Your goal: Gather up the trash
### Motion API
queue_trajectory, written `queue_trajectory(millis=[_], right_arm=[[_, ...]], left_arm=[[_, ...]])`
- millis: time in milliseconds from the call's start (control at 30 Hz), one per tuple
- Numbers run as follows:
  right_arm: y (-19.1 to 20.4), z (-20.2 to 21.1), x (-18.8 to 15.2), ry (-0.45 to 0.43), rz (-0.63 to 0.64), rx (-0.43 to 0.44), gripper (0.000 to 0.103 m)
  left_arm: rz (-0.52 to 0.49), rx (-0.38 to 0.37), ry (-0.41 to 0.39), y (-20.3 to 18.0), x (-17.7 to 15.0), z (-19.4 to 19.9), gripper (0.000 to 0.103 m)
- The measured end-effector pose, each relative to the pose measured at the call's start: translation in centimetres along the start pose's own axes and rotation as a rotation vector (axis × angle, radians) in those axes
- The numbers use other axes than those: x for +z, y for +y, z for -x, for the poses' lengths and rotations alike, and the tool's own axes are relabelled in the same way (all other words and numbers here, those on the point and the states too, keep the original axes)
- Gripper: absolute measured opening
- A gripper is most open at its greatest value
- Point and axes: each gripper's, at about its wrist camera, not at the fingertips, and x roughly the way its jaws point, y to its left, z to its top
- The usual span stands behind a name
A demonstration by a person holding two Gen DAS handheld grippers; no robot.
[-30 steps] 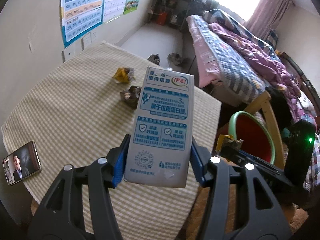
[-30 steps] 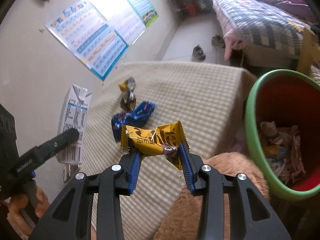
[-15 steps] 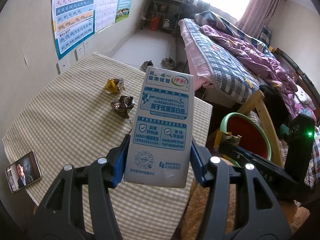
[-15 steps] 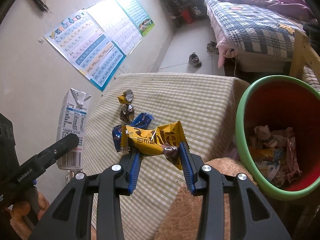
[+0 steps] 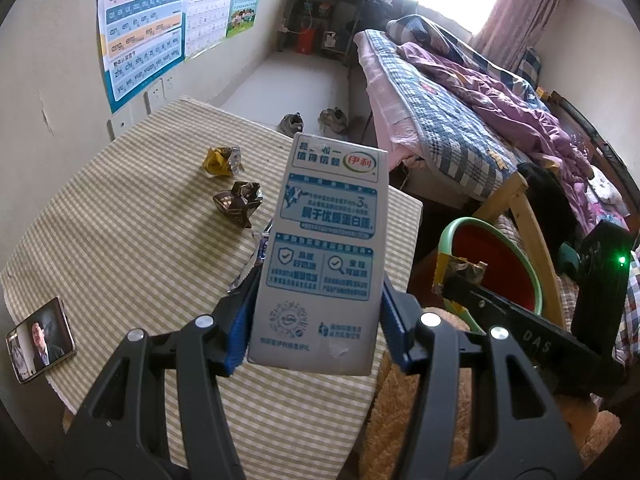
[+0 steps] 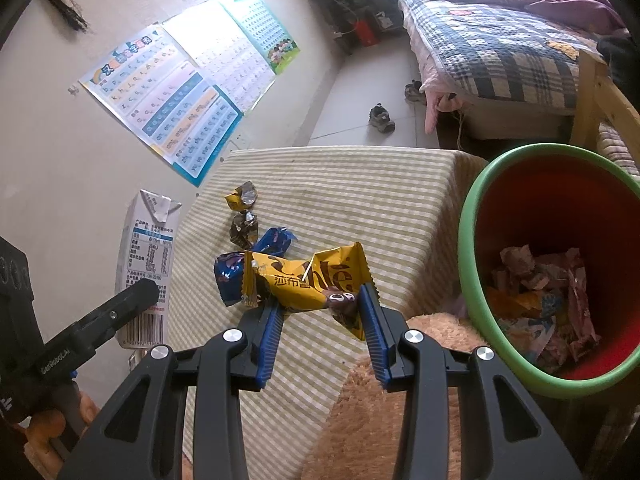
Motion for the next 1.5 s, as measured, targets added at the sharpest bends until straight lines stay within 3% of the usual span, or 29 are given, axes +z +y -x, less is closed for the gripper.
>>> queue_trajectory(millis=[1500], right_arm=[[-3.9, 0.8, 0.1, -0.014, -0.099, -0.045, 0.038]], left_arm=[[-0.046, -0.023, 0.059, -2.2, -0.5, -1.7, 0.053]])
